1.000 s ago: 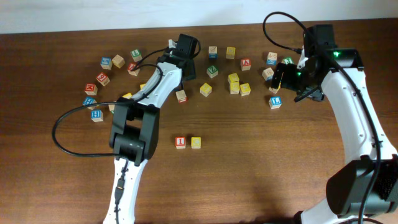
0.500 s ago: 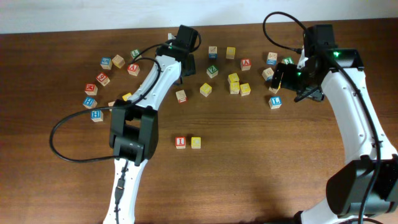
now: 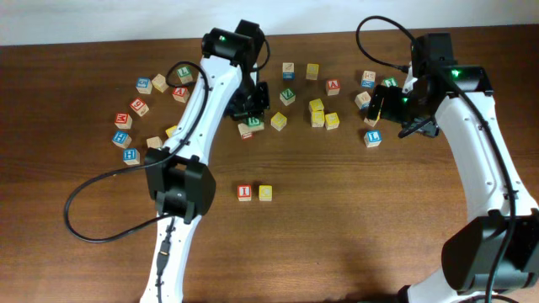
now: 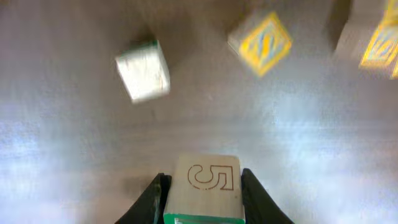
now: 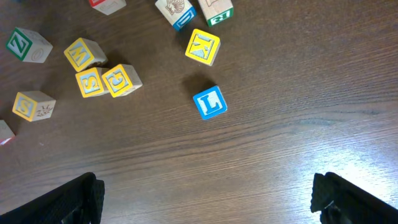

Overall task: Spell out ICRA
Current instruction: 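Carry the green R block and lower it right of the C block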

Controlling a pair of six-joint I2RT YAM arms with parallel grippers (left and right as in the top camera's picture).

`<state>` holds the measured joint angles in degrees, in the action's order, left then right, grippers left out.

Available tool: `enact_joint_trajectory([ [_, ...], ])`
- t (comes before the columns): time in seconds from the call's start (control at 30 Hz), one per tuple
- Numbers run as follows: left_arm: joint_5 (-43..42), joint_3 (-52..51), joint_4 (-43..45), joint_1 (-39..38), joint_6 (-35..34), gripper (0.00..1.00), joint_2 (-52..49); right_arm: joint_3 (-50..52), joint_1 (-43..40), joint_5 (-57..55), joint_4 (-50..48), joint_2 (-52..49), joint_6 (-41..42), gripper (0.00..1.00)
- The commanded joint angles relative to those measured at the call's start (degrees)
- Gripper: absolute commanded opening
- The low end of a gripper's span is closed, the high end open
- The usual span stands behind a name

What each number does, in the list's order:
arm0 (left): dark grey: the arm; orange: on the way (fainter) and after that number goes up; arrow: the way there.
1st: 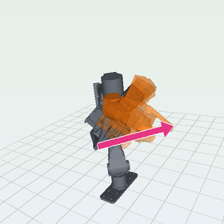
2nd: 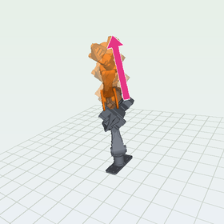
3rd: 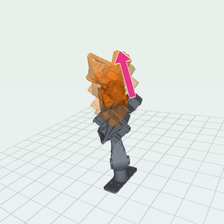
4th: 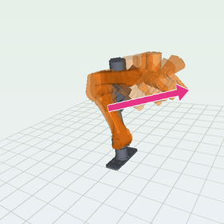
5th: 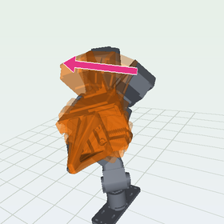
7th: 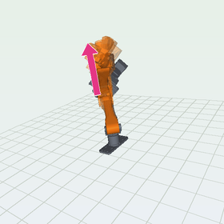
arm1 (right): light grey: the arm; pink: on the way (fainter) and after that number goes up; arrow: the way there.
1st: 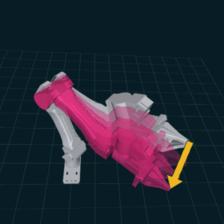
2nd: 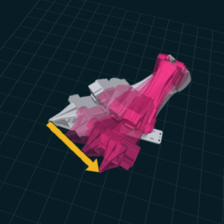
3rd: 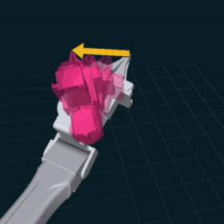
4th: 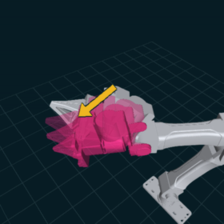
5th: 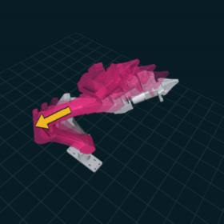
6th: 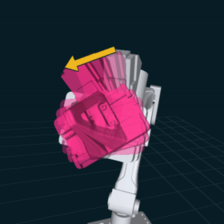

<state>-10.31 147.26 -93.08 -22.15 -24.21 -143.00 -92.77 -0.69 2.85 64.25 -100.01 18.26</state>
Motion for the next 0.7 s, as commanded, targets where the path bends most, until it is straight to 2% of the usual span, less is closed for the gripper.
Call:
enact_joint_trajectory([
  [0.0, -2.0, 0.7, -3.7, -3.1, 0.5, 0.2, -0.3, 0.0, -0.1, -0.3, 0.0, 0.9, 0.6, 0.98],
  [0.23, -2.7, -3.4, -3.7, -12.6, 2.7, 0.17, -0.3, 0.0, -0.1, -0.3, 0.0, 0.9, 0.6, 0.98],
  [0.33, -11.1, -3.5, -3.7, -14.0, 8.3, 0.1, -0.1, 0.0, -0.1, -0.3, 0.0, 0.9, 0.6, 0.98],
  [0.4, -11.4, -4.6, -3.7, -14.9, 8.7, 0.09, 0.2, 0.0, -0.1, -0.3, 0.0, 0.9, 0.6, 0.98],
  [0.5, -11.4, -10.9, -3.7, -15.7, 10.7, 0.09, 2.1, 0.0, -0.1, -0.3, 0.0, 0.9, 0.6, 0.98],
  [0.67, -11.3, -26.5, -3.7, -15.1, 11.1, 0.06, 10.8, 0.0, -0.1, -0.3, 0.0, 0.9, 0.6, 0.98],
])
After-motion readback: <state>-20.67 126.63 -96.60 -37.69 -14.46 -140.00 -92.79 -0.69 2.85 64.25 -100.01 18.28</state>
